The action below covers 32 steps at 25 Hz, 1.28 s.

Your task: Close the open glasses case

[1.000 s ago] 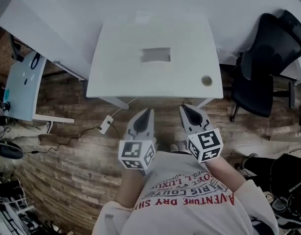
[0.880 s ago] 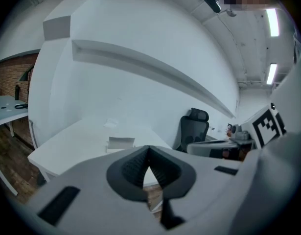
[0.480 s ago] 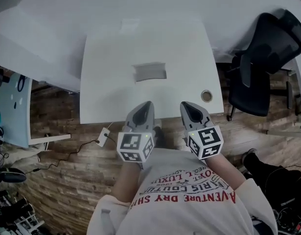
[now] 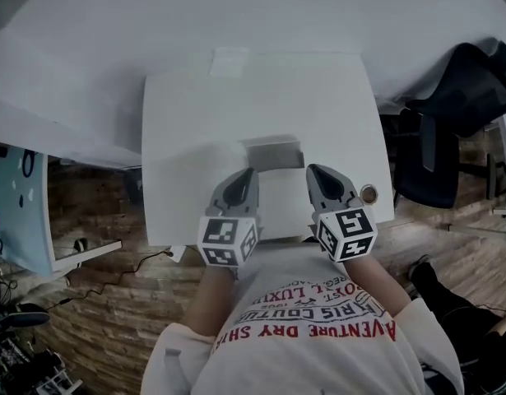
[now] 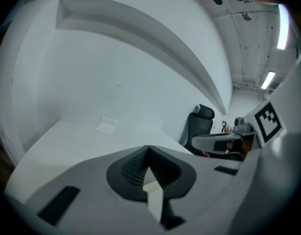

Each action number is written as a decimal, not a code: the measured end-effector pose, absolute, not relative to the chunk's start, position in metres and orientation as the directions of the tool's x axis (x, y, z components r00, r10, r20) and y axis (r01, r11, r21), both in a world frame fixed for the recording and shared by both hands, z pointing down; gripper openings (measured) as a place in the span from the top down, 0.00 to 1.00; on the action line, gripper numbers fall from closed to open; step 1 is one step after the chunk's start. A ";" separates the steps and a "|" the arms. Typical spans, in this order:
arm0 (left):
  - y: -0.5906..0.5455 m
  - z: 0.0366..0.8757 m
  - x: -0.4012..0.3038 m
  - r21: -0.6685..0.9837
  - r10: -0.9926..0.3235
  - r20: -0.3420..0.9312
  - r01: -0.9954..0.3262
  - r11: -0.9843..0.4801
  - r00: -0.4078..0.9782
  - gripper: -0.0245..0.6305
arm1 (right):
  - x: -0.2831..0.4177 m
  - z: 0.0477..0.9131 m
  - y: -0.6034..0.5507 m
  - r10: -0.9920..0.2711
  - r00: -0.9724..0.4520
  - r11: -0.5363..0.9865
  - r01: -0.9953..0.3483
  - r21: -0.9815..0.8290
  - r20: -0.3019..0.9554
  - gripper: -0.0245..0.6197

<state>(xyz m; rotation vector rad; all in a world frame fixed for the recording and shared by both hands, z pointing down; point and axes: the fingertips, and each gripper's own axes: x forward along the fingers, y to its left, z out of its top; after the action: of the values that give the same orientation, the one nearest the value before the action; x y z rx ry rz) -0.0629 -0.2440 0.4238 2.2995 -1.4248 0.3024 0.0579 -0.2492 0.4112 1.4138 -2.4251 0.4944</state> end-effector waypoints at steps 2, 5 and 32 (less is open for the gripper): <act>-0.256 0.434 -0.075 0.240 -0.797 0.409 -0.895 -0.375 0.444 0.96 | 0.050 0.417 -0.262 -0.772 -0.473 0.457 -0.877 -0.145 0.424 0.94; -0.265 0.454 -0.090 0.257 -0.788 0.445 -0.904 -0.342 0.425 0.96 | 0.041 0.428 -0.272 -0.756 -0.474 0.464 -0.874 -0.141 0.451 0.94; -0.252 0.585 -0.055 0.290 -0.597 0.685 -0.908 -0.302 0.417 0.96 | 0.056 0.520 -0.314 -0.626 -0.466 0.474 -0.864 -0.169 0.625 0.94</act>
<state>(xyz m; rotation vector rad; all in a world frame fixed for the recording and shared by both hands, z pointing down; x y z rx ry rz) -0.0554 -0.2516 0.5855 2.0171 -1.2715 0.6069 0.0563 -0.3144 0.5202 1.2348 -2.2397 0.6535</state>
